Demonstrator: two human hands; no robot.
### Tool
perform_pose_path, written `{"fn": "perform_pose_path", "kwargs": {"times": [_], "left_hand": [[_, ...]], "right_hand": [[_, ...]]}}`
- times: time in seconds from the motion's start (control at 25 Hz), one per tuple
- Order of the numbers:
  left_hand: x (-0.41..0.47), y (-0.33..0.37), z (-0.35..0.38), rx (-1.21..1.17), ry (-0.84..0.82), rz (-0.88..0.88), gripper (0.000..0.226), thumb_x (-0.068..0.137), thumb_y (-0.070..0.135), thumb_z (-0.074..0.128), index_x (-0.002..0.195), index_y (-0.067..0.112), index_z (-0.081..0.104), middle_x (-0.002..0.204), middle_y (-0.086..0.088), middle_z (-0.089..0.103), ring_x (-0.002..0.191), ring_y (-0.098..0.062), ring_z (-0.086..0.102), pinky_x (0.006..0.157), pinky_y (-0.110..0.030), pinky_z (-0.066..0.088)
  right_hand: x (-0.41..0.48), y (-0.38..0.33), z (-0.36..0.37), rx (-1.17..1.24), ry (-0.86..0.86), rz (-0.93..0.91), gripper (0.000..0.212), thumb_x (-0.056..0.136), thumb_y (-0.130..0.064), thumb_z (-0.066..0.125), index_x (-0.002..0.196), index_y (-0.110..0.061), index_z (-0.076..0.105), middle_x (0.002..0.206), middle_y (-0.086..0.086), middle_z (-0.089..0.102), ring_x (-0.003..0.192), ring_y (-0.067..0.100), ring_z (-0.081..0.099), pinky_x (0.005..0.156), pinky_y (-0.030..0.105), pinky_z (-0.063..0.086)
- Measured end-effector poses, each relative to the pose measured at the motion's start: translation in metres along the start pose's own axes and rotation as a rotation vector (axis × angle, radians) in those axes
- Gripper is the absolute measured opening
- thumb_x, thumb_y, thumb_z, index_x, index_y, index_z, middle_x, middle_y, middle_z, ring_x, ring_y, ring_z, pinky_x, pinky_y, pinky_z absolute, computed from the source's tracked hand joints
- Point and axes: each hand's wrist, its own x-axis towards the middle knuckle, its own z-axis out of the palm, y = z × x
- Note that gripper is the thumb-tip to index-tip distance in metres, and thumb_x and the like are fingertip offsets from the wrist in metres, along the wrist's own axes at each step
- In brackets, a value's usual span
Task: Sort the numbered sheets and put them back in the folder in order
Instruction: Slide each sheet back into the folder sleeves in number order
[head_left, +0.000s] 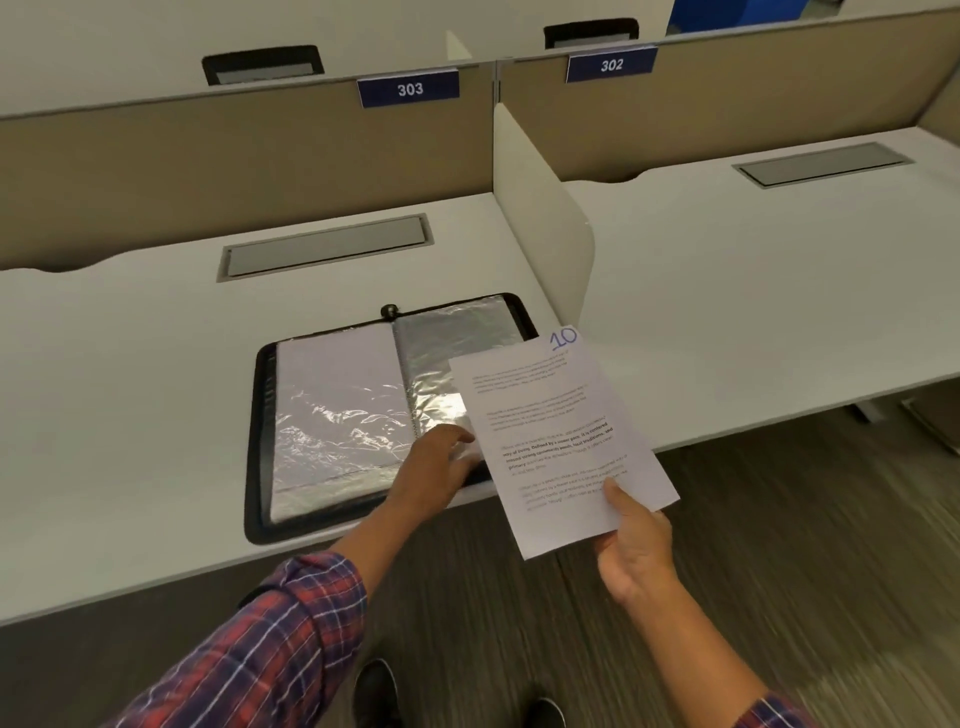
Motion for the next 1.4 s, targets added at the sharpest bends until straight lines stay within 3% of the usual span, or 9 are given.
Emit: {"fn": "perform_pose_path", "kwargs": {"times": [0.12, 0.24, 0.36, 0.52, 0.64, 0.72, 0.92, 1.16, 1.4], "left_hand": [[0.004, -0.004, 0.009, 0.163, -0.055, 0.095, 0.047, 0.093, 0.043, 0.072, 0.137, 0.028, 0.064, 0.139, 0.005, 0.060, 0.124, -0.014, 0.058, 0.103, -0.035, 0.051], [0.007, 0.002, 0.007, 0.239, -0.016, 0.172, 0.039, 0.094, 0.032, 0.072, 0.132, 0.029, 0.068, 0.132, 0.003, 0.065, 0.114, -0.016, 0.065, 0.093, -0.033, 0.057], [0.005, 0.008, 0.004, 0.132, 0.055, 0.202, 0.024, 0.096, 0.016, 0.069, 0.119, 0.023, 0.072, 0.119, -0.002, 0.071, 0.102, -0.018, 0.069, 0.085, -0.035, 0.059], [0.009, 0.001, 0.001, 0.121, 0.037, 0.079, 0.004, 0.093, 0.013, 0.071, 0.093, 0.017, 0.071, 0.094, 0.000, 0.072, 0.083, -0.018, 0.069, 0.078, -0.044, 0.061], [0.017, 0.005, -0.006, 0.241, 0.010, 0.071, 0.012, 0.090, 0.014, 0.074, 0.078, 0.016, 0.072, 0.080, 0.002, 0.072, 0.073, -0.016, 0.067, 0.074, -0.041, 0.059], [0.022, 0.008, -0.010, 0.283, -0.003, 0.150, 0.011, 0.092, 0.018, 0.073, 0.082, 0.014, 0.077, 0.082, 0.002, 0.074, 0.076, -0.016, 0.069, 0.076, -0.036, 0.057], [0.033, 0.003, -0.018, 0.092, 0.060, 0.081, 0.007, 0.090, 0.021, 0.077, 0.088, 0.015, 0.082, 0.088, 0.003, 0.077, 0.083, -0.014, 0.068, 0.083, -0.037, 0.055], [0.032, 0.009, -0.023, 0.107, 0.014, 0.118, 0.019, 0.100, 0.015, 0.065, 0.098, 0.004, 0.081, 0.098, -0.008, 0.079, 0.087, -0.021, 0.068, 0.086, -0.038, 0.054], [0.026, 0.014, -0.022, 0.119, 0.033, 0.176, 0.014, 0.094, 0.007, 0.068, 0.094, 0.002, 0.081, 0.091, -0.006, 0.079, 0.076, -0.015, 0.067, 0.081, -0.025, 0.049]], "right_hand": [[-0.002, -0.004, -0.027, -0.030, -0.007, 0.033, 0.030, 0.096, 0.000, 0.066, 0.122, -0.016, 0.067, 0.122, 0.013, 0.074, 0.116, 0.032, 0.069, 0.101, 0.052, 0.055], [-0.003, -0.006, -0.051, -0.054, -0.019, 0.068, 0.033, 0.095, -0.001, 0.067, 0.124, -0.015, 0.066, 0.118, 0.015, 0.076, 0.117, 0.035, 0.068, 0.106, 0.061, 0.051], [-0.007, -0.008, -0.068, -0.077, -0.060, 0.121, 0.035, 0.095, 0.000, 0.064, 0.127, -0.014, 0.065, 0.119, 0.017, 0.075, 0.118, 0.039, 0.068, 0.103, 0.063, 0.051], [-0.011, -0.009, -0.080, -0.134, -0.111, 0.142, 0.037, 0.096, -0.002, 0.064, 0.130, -0.014, 0.064, 0.120, 0.015, 0.075, 0.113, 0.037, 0.071, 0.088, 0.056, 0.057], [-0.009, -0.009, -0.091, -0.164, -0.128, 0.151, 0.040, 0.093, -0.004, 0.066, 0.132, -0.013, 0.064, 0.124, 0.017, 0.073, 0.117, 0.039, 0.069, 0.098, 0.063, 0.054], [-0.009, -0.010, -0.099, -0.183, -0.145, 0.171, 0.042, 0.093, -0.004, 0.065, 0.134, -0.012, 0.063, 0.128, 0.020, 0.071, 0.120, 0.042, 0.067, 0.105, 0.068, 0.048], [-0.009, -0.014, -0.114, -0.273, -0.230, 0.218, 0.043, 0.094, -0.004, 0.063, 0.138, -0.008, 0.059, 0.130, 0.026, 0.068, 0.120, 0.049, 0.066, 0.104, 0.073, 0.046], [-0.010, -0.015, -0.108, -0.378, -0.289, 0.197, 0.047, 0.091, -0.006, 0.065, 0.137, -0.005, 0.058, 0.126, 0.025, 0.070, 0.115, 0.048, 0.068, 0.099, 0.067, 0.052], [-0.012, -0.017, -0.099, -0.421, -0.284, 0.170, 0.040, 0.097, -0.003, 0.062, 0.136, -0.007, 0.058, 0.122, 0.021, 0.073, 0.112, 0.042, 0.072, 0.101, 0.067, 0.052]]}}
